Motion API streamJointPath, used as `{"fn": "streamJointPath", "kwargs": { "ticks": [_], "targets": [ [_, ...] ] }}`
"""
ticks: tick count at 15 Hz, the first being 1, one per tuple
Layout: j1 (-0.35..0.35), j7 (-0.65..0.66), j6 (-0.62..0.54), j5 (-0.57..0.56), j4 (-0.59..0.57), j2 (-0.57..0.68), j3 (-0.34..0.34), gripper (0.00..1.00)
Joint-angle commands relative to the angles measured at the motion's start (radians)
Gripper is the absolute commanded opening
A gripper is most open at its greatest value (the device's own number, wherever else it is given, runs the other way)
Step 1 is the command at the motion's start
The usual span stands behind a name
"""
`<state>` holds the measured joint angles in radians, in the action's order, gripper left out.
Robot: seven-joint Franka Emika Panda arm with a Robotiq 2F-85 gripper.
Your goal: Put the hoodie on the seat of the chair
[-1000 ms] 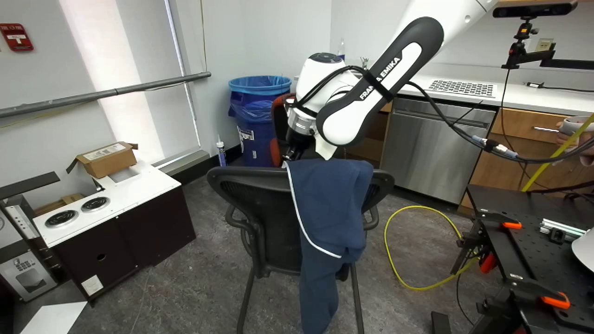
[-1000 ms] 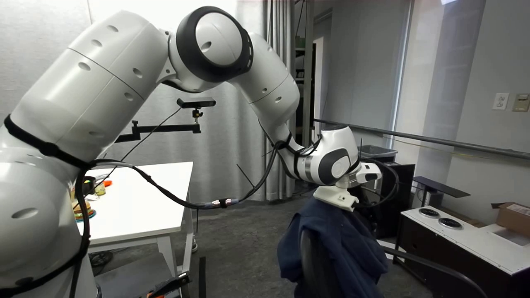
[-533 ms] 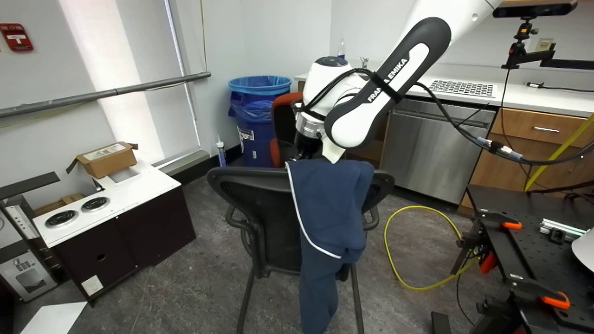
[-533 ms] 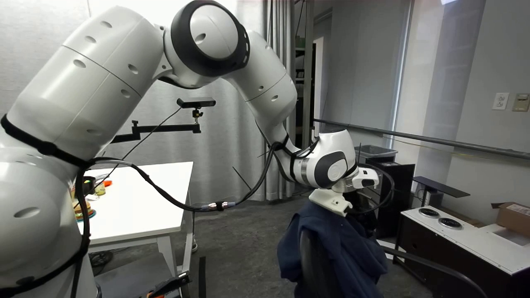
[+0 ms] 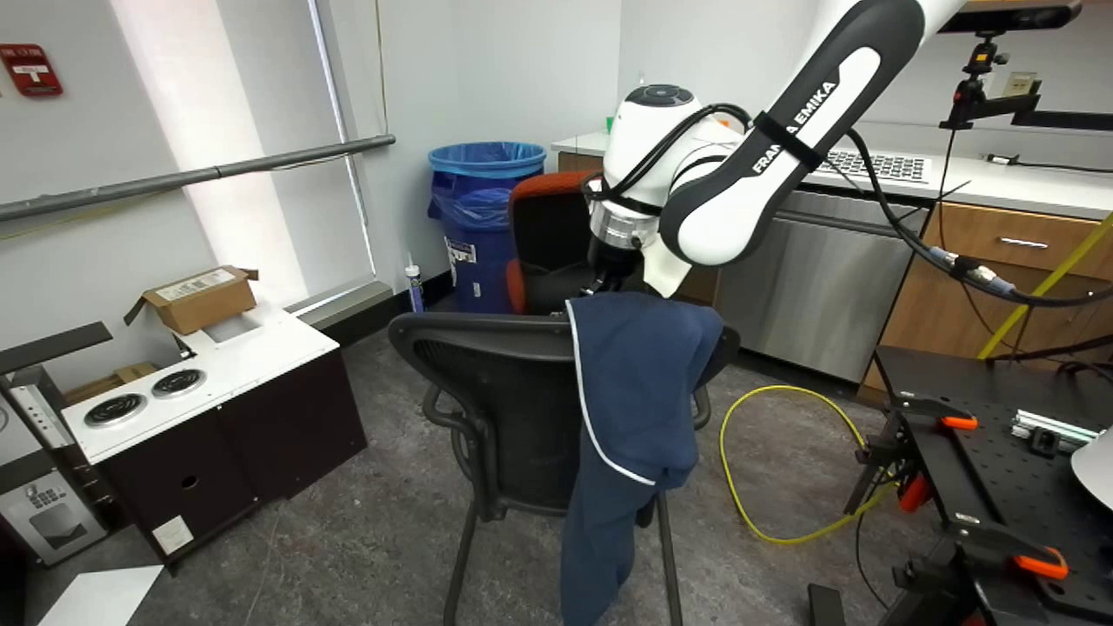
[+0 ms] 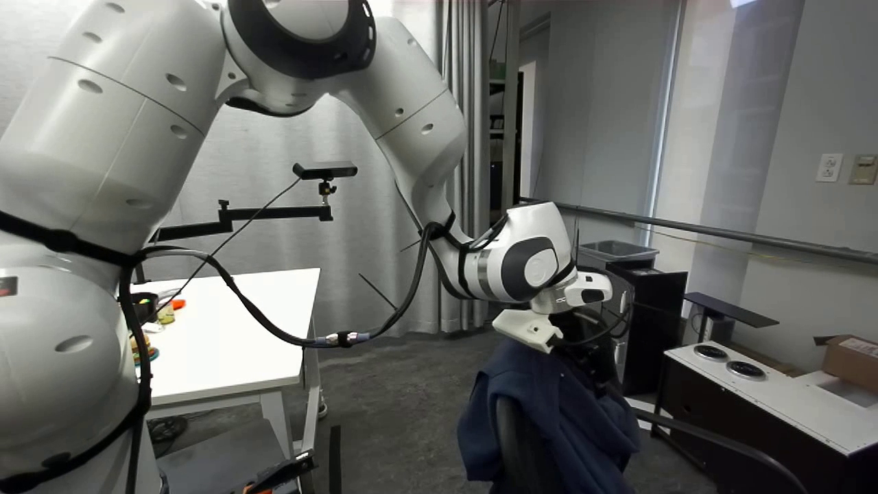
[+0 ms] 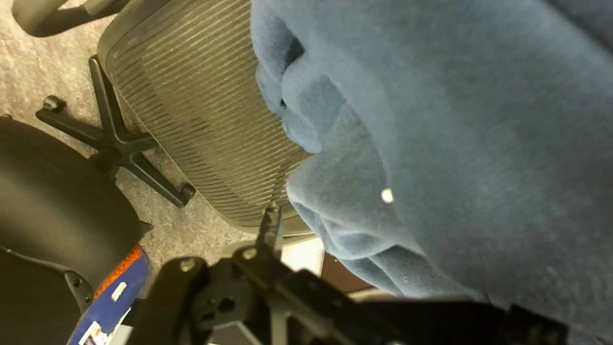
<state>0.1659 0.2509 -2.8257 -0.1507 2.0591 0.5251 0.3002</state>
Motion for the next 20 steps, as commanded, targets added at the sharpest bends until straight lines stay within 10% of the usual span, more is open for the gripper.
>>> {"fn": "streamJointPath", "kwargs": {
  "ticks": [1, 10, 11, 13, 20],
  "targets": [
    [0.058, 0.061, 0.051, -0.062, 0.152, -0.121, 0.026, 1.0],
    [0.069, 0.171, 0.037, -0.102, 0.226, -0.151, 0.059, 1.0],
    [0.064, 0.175, 0.032, -0.097, 0.229, -0.147, 0.057, 0.75],
    [0.059, 0.185, 0.028, -0.088, 0.236, -0.142, 0.052, 0.94],
    [0.052, 0.234, 0.016, -0.078, 0.255, -0.12, 0.062, 1.0]
  ]
}}
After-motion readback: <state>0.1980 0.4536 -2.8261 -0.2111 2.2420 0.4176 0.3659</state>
